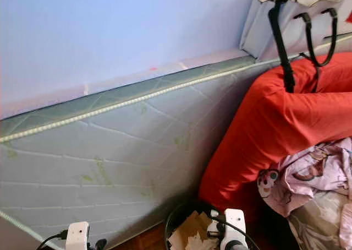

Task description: Clean up the room

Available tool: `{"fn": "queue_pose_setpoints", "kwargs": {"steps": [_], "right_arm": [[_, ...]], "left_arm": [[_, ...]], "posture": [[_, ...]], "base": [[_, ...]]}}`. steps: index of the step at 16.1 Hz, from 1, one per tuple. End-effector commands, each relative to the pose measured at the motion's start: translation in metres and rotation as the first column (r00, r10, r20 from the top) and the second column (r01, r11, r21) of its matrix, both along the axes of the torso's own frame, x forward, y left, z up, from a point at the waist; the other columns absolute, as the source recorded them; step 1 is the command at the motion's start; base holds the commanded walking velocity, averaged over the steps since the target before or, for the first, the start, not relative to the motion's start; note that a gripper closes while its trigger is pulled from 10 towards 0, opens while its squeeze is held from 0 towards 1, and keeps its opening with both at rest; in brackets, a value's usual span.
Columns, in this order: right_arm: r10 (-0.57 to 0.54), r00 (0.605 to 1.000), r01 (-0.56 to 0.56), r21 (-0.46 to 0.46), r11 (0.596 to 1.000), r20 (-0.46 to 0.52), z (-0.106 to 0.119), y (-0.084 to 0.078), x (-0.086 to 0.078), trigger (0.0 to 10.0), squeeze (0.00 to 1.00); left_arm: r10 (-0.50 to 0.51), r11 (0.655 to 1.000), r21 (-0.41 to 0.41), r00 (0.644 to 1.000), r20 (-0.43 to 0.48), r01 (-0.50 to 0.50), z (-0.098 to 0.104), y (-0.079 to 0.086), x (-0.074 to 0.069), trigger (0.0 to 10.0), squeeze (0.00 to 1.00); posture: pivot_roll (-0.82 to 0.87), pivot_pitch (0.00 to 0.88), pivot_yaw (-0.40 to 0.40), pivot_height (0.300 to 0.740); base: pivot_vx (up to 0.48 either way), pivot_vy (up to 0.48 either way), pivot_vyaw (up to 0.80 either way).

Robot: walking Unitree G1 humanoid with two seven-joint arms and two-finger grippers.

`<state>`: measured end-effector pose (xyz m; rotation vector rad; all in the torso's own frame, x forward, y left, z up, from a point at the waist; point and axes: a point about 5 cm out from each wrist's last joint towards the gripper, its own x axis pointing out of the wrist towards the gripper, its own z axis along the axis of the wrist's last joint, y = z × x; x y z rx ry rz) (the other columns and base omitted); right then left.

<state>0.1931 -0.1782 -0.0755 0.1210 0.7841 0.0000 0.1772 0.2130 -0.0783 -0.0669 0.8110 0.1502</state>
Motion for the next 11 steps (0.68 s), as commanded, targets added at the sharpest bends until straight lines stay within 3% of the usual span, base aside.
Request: {"fn": "queue_pose_setpoints", "kwargs": {"steps": [1, 3, 4, 5, 11], "right_arm": [[-0.007, 1.0, 0.007, 0.018, 1.0, 0.025, 0.002, 0.002, 0.002, 10.0, 0.0], [-0.025, 0.996, 0.023, 0.024, 0.999, 0.089, 0.008, 0.005, 0.011, 10.0, 0.0], [-0.022, 0.982, 0.014, 0.04, 0.999, 0.189, 0.031, 0.016, 0.051, 10.0, 0.0], [-0.02, 0.964, 0.008, 0.046, 0.999, 0.266, 0.051, 0.022, 0.077, 10.0, 0.0], [-0.063, 0.936, 0.062, 0.016, 0.998, 0.345, 0.059, -0.001, 0.078, 10.0, 0.0]], "left_arm": [[-0.015, 1.0, 0.013, 1.0, 0.015, 0.014, 0.002, 0.002, 0.002, 10.0, 0.0], [-0.025, 0.999, 0.025, 0.997, 0.07, 0.023, 0.01, 0.006, 0.015, 10.0, 0.0], [-0.033, 0.999, 0.026, 0.995, 0.096, 0.031, 0.014, 0.006, 0.021, 10.0, 0.0], [-0.029, 0.999, 0.018, 0.991, 0.128, 0.027, 0.017, 0.006, 0.026, 10.0, 0.0], [-0.056, 0.998, -0.001, 0.974, 0.219, 0.058, 0.026, -0.011, 0.042, 10.0, 0.0]], "posture": [[0.09, 0.0, -0.023, 0.74], [0.09, 0.0, -0.004, 0.74], [0.09, 0.0, -0.003, 0.74], [0.09, 0.0, -0.005, 0.74], [0.03, 0.0, -0.034, 0.74]], "base": [[0.0, 0.0, 0.0], [0.0, 0.0, 0.0], [0.0, 0.0, 0.0], [0.0, 0.0, 0.0], [0.0, 0.0, 0.0]]}}
